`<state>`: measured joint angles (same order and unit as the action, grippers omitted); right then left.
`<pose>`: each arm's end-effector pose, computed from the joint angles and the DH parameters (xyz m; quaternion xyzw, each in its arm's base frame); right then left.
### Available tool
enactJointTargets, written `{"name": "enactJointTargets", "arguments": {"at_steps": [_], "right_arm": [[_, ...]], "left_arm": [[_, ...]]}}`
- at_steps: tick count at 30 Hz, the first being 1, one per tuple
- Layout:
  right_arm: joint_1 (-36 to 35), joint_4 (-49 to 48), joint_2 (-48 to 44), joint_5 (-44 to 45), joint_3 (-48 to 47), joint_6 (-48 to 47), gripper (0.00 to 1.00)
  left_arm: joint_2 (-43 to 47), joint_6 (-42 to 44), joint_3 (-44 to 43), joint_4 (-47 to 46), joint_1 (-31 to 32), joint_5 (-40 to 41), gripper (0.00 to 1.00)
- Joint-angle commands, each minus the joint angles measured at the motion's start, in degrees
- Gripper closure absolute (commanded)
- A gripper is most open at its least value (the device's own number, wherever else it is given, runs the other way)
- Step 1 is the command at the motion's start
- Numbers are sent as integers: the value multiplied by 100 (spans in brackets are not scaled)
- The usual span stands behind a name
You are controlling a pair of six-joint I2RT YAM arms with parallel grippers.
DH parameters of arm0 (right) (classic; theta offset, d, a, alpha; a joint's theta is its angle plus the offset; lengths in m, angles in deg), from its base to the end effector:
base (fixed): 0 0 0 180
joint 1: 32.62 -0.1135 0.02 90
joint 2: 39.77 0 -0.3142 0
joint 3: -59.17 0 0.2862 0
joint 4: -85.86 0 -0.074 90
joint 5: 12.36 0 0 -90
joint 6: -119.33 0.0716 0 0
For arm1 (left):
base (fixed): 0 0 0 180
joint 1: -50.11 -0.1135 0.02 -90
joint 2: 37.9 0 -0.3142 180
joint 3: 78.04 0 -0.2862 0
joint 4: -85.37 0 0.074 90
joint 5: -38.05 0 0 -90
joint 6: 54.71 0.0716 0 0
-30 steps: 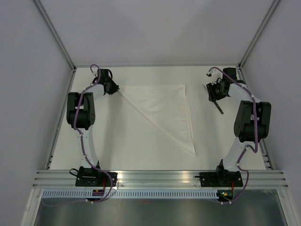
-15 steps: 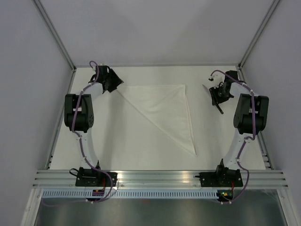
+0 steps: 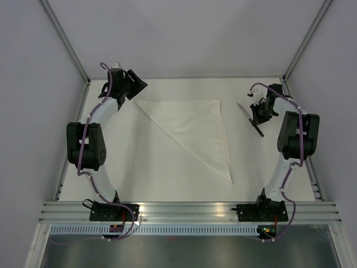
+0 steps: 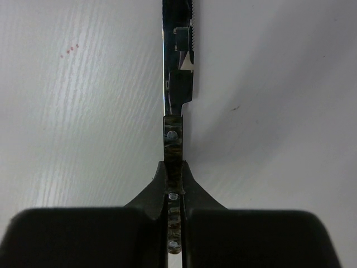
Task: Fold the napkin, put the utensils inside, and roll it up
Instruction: Grab a utensil with the right arm, then place the utensil onto the napkin
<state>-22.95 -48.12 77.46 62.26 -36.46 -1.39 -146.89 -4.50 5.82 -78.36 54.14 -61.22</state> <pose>0.4806 -0.0626 0.1553 -0.2031 0.9511 0.0568 0.2258 0.5255 -0.0486 0.2765 -0.2249 0.8304 -0.2531 0.4425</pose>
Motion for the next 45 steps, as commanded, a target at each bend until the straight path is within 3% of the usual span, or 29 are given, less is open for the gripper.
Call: {"name": "enactJointTargets", "arguments": {"at_steps": [1,5,10,18,26,35,45], "right_arm": [[26,475,-560,-369,-163,223,99],[-79,765,-982,-580,-418,461,99],[-860,942,-1378,-616,-472,777,100],[-2590,652,-1010,-616,-735,1875,100],[-3594,151,-430,-502,-1122,2755,99],[-4446,-157,27,-203,-1183,3002,100],[-4641,-561,467,52,-1104,3274,100]], "left_arm": [[553,138,185,-126,89,-153,33],[975,156,343,-91,159,-223,33],[1380,95,633,-91,256,-232,33],[1995,-46,721,189,370,-171,32],[2672,15,905,497,467,66,31],[3068,50,1134,629,502,93,30],[3209,120,1319,665,502,84,30]]}}
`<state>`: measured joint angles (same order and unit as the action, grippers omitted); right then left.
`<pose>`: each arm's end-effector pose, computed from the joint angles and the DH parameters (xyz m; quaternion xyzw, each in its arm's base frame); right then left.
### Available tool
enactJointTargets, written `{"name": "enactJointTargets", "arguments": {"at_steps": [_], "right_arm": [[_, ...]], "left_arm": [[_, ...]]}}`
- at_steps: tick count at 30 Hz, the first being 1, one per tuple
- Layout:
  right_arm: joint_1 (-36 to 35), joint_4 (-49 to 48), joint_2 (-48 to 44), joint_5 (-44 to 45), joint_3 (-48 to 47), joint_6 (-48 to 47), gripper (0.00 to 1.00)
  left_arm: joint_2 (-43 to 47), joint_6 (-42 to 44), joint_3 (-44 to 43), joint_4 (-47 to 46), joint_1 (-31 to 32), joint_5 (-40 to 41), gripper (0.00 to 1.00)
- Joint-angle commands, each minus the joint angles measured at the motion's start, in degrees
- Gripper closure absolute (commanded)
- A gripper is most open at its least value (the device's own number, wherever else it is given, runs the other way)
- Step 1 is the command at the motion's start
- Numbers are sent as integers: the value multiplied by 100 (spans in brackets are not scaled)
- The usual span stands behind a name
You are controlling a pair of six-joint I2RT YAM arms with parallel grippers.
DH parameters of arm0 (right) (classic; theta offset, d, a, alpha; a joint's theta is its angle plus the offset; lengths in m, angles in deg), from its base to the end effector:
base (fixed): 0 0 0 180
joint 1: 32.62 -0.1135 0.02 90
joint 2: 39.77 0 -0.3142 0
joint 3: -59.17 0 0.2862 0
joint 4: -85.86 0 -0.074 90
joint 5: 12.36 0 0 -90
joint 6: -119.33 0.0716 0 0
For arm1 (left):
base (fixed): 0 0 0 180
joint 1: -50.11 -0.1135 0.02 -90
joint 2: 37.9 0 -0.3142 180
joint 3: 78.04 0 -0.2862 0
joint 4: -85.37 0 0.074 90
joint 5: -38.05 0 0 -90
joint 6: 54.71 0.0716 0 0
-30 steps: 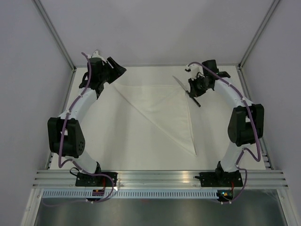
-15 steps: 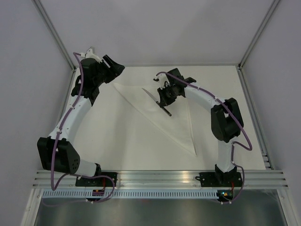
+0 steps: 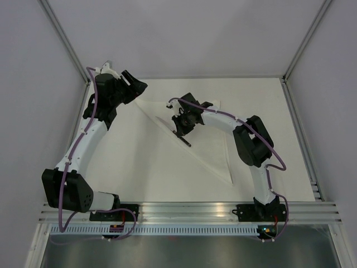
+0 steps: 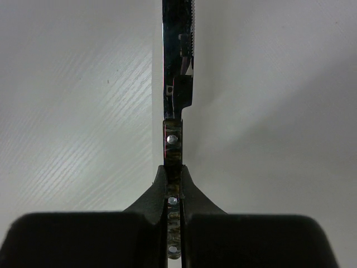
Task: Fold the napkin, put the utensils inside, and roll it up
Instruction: Place the utensil onto the napkin
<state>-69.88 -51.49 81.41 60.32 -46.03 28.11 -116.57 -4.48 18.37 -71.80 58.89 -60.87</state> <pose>0.4104 0.3390 0.1820 -0.3521 0.8852 0.2205 0.2093 0.3750 -0.0691 0.4016 -0.1713 0.7890 -0.2985 0.5089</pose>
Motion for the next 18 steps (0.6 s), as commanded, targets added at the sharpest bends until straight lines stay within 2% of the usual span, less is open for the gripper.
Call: {"name": "enactJointTargets", "arguments": {"at_steps": [1,18], "right_arm": [[43,-259,107,264,-138,341,100],[34,-339,169,299,178,288,100]], "left_arm": [[186,118,73,9,28,49,30],[142,180,187,-17,28,5,29]]}}
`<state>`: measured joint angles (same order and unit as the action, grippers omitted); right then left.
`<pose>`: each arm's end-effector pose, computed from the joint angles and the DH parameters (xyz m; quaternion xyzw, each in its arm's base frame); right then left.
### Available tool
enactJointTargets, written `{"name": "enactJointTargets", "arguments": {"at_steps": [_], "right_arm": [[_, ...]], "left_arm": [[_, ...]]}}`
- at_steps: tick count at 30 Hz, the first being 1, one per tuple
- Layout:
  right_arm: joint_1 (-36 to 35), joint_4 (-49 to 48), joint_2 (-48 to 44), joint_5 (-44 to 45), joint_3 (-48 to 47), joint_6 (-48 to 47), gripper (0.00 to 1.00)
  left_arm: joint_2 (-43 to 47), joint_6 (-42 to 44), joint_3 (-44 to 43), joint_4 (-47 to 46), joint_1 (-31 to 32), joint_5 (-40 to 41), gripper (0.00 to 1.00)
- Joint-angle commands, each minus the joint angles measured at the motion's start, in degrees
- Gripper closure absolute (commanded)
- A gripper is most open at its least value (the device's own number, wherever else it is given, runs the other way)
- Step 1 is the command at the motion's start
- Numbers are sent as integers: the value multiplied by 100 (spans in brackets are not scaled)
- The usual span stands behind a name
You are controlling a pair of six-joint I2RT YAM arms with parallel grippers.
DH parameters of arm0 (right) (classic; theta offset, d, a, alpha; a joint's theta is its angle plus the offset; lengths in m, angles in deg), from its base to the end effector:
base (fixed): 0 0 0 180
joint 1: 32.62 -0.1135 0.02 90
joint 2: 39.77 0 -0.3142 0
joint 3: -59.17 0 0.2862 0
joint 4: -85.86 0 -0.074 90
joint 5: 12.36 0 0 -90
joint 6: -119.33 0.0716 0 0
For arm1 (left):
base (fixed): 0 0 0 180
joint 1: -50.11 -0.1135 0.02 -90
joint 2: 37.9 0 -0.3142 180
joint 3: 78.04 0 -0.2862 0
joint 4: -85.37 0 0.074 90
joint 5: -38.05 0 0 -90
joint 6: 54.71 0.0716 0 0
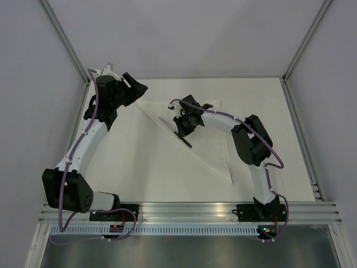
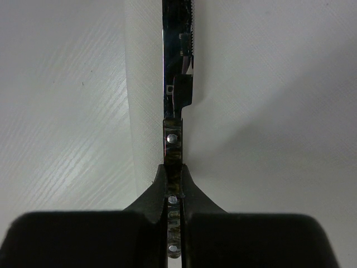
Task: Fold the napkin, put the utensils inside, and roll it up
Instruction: Place the utensil onto the napkin
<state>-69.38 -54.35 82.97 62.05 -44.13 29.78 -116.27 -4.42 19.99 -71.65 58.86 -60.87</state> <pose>0.4155 0.3344 0.1597 -0.3318 0.8965 0.2078 0.2074 0.3727 -0.0686 0.3912 -0.1738 0.7960 -0.2944 0.4994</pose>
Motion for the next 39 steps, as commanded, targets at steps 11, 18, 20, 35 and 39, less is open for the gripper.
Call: {"name": "enactJointTargets", "arguments": {"at_steps": [11,18,20,35,39], "right_arm": [[-78,27,136,144,50,70,100],[-95,88,242,145,-56,52,97],[-95,71,233,153,-56,26,91],[457,387,-258,-188,-750,87,45],[1099,422,-680,-549,-794,219,44]], "left_arm": [[67,279,52,-33,30,-12,27],[23,296,70,-50,30,-91,25],[6,314,78,-59,30,-118,23],[277,841,895,-814,108,-443,20],[533,1341,1369,-1429,661,-207,19]]}}
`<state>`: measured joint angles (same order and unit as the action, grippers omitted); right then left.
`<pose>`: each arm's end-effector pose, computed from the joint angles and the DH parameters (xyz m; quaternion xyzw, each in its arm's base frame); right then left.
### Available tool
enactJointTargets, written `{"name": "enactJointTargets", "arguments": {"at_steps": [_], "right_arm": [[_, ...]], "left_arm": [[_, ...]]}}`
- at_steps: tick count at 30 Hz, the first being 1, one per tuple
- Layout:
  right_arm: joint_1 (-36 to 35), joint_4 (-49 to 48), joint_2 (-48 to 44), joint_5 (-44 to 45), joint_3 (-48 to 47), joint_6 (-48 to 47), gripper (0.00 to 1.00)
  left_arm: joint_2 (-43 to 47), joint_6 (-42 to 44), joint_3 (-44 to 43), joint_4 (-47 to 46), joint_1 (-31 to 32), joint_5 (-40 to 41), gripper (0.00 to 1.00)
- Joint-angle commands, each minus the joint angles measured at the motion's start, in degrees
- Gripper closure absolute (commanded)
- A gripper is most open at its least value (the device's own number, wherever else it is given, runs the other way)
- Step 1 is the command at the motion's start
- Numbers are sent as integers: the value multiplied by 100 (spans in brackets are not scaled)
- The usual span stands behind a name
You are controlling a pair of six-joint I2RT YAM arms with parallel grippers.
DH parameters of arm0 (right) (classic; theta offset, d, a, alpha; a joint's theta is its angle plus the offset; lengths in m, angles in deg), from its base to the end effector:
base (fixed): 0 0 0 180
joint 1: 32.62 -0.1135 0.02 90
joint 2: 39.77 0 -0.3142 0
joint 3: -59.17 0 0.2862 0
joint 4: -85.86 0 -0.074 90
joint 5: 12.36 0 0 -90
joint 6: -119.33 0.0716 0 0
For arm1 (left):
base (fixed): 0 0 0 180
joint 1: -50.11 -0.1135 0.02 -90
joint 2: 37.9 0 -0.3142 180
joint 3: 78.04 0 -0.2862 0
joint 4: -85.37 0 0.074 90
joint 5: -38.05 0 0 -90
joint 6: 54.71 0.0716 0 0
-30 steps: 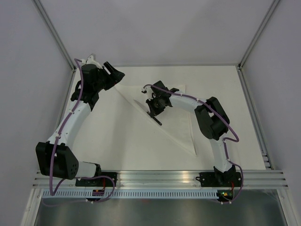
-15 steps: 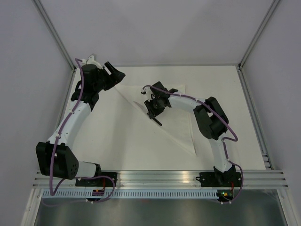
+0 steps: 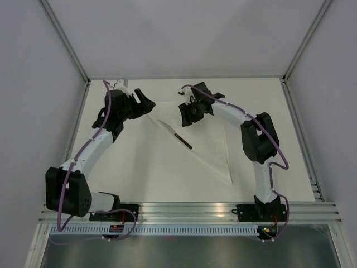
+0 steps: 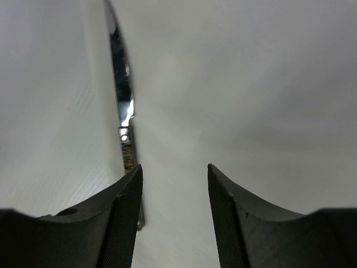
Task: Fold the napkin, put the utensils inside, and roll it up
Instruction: Place the utensil onto the napkin, then fold the napkin
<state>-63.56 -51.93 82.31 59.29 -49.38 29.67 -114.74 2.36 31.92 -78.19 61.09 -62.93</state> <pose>0.4559 0.2996 0.1954 -0.2942 0.8976 0.2251 0.2389 0.3560 -0.0830 0.3286 -0.1066 0.8260 -0.2789 0.4781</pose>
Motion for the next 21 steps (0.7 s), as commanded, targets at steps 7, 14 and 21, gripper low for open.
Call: {"name": "enactJointTargets", "arguments": {"at_steps": [7,14,21], "right_arm": [[2291,329,-1072,-986,-69,318,44],[3250,347,-1450,-1145,433,124,43],[3489,338,-1477,-1162,504,133,43]], "left_arm": [[407,2069,888,-1582,2670,1852,17],[-173,4045,2206,-4067,5375,3145,14],[-1350,5532,2524,-6030,6758,3375,13]]}}
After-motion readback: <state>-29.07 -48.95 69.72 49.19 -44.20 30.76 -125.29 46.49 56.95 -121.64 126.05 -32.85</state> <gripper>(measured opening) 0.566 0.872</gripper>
